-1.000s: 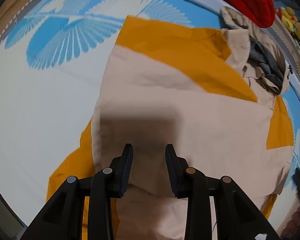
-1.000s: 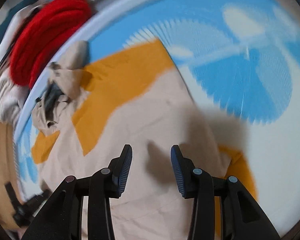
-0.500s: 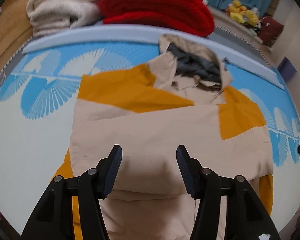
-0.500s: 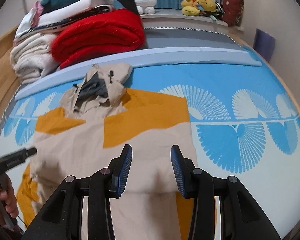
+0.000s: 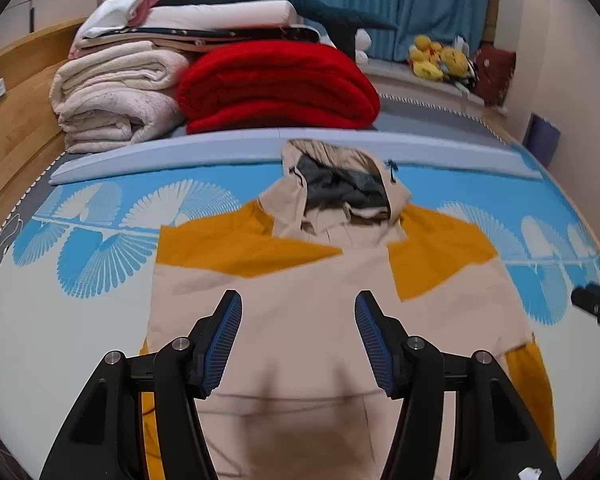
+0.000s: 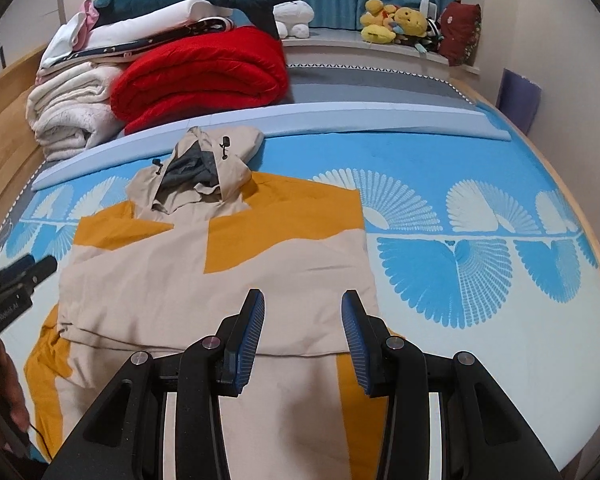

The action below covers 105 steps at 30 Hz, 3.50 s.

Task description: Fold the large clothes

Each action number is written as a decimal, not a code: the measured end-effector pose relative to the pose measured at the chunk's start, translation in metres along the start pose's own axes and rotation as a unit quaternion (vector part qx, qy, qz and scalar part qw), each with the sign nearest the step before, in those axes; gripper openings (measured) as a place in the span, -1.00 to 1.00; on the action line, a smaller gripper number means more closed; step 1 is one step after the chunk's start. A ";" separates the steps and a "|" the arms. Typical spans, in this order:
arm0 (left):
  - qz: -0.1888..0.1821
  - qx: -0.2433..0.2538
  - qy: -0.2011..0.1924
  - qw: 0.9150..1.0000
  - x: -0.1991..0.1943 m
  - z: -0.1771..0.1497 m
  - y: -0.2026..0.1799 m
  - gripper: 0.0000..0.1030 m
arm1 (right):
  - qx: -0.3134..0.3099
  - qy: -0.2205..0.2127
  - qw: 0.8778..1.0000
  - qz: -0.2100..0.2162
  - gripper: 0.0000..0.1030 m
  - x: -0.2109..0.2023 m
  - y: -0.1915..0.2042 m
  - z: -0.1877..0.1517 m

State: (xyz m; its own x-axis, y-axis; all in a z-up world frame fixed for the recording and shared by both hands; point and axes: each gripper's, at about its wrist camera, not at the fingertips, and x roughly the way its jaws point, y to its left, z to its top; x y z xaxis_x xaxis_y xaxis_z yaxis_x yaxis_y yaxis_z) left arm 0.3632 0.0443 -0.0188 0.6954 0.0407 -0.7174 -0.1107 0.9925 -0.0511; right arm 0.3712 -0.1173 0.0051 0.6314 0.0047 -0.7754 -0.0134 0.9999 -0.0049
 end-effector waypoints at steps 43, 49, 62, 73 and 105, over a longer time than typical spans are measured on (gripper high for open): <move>-0.022 -0.136 0.227 0.964 0.399 0.222 0.061 -0.06 | 0.033 0.110 0.993 -0.014 -0.67 0.110 -0.034 0.022; -0.040 -0.134 0.259 0.956 0.408 0.219 0.052 -0.94 | 0.029 0.108 0.994 -0.011 -0.67 0.110 -0.032 0.027; -0.153 0.079 0.070 0.983 0.123 0.166 0.020 -1.00 | 0.030 0.049 0.998 0.010 -0.67 0.073 -0.032 0.076; -0.185 0.111 0.163 0.963 0.010 -0.030 0.045 -0.82 | 0.061 0.002 0.995 0.077 -0.34 0.038 -0.012 0.067; -0.111 -0.158 0.301 0.934 0.126 -0.040 0.094 -0.96 | 0.206 0.226 0.940 0.149 -0.94 0.183 0.014 -0.006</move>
State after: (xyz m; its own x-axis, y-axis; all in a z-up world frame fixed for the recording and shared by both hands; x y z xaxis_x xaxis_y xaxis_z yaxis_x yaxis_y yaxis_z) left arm 0.4119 0.1377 -0.1419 0.2109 -0.3293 -0.9204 -0.2821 0.8810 -0.3798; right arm 0.4820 -0.1029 -0.1403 0.2513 0.3723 -0.8934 0.2224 0.8762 0.4277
